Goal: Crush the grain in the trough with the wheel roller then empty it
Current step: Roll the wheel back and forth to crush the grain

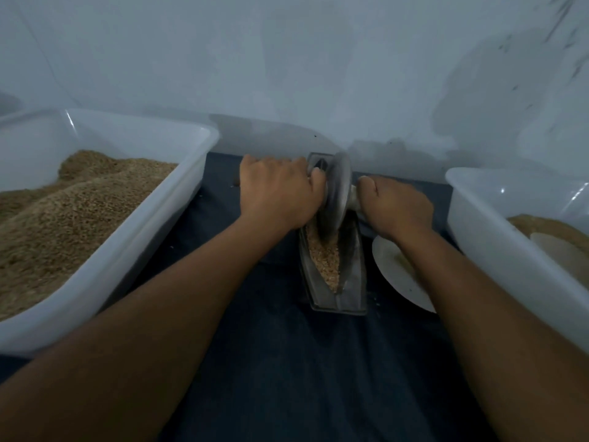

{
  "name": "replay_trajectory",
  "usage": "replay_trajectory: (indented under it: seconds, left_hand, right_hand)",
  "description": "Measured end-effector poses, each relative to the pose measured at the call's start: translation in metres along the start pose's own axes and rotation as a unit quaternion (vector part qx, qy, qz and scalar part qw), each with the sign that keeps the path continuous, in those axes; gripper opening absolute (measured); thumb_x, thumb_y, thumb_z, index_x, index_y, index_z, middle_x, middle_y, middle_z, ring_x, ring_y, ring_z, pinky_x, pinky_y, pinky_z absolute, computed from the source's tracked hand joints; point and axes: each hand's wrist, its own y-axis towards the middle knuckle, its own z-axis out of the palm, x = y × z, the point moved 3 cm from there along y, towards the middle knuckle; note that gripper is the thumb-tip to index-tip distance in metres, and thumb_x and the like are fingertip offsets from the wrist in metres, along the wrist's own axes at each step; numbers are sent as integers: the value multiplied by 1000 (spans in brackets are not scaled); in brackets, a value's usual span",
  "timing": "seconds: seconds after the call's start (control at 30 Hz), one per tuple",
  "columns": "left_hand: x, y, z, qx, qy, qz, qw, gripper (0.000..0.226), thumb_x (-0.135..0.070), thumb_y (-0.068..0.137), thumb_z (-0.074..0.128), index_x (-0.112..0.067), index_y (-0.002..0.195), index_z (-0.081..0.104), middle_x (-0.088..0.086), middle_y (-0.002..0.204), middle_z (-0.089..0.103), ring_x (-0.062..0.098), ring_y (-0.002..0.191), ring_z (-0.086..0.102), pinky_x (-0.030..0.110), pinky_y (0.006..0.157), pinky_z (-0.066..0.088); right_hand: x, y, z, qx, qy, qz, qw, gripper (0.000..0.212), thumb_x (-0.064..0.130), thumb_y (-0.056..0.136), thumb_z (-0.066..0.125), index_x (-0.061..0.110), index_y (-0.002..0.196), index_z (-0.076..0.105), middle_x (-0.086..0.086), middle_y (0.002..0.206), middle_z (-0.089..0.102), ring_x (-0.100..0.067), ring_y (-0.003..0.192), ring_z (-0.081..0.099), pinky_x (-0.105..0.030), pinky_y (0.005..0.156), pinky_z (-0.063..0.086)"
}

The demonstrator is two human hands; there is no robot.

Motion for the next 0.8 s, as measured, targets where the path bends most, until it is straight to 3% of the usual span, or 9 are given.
replay_trajectory:
  seconds: [0.23,0.43,0.63,0.8]
  left_hand:
    - [1,-6,-5,9,-9,7,1000,46,-49,94,17,-22,78,50,4,83,67,27,75,57,41,77,37]
    - [-4,-16,-15,-2,-15,19,1000,44,-50,95,18,-22,80,50,5,86,66,27,77,56,41,75,32]
    - [0,-33,-23,-24,-12,32,999,45,-50,97,19,-21,85,52,3,82,62,25,74,54,41,74,34]
    - [-3,-32,-26,-25,-5,49,999,38,-50,97,19,-24,81,42,2,78,60,24,70,50,41,75,34]
  right_hand:
    - [4,-10,-4,-21,-5,-11,1000,44,41,101,23,22,68,46,6,64,40,-24,65,41,-34,60,27]
    - [4,-26,-8,-21,-4,-24,999,43,43,101,18,22,76,47,3,70,44,-25,67,46,-35,64,32]
    - [10,-48,-18,-70,-32,-53,996,46,45,96,6,25,68,36,6,64,42,-22,60,44,-34,61,28]
    - [7,-52,-17,-60,-16,-45,997,40,41,100,17,27,66,33,6,61,42,-22,55,40,-35,61,29]
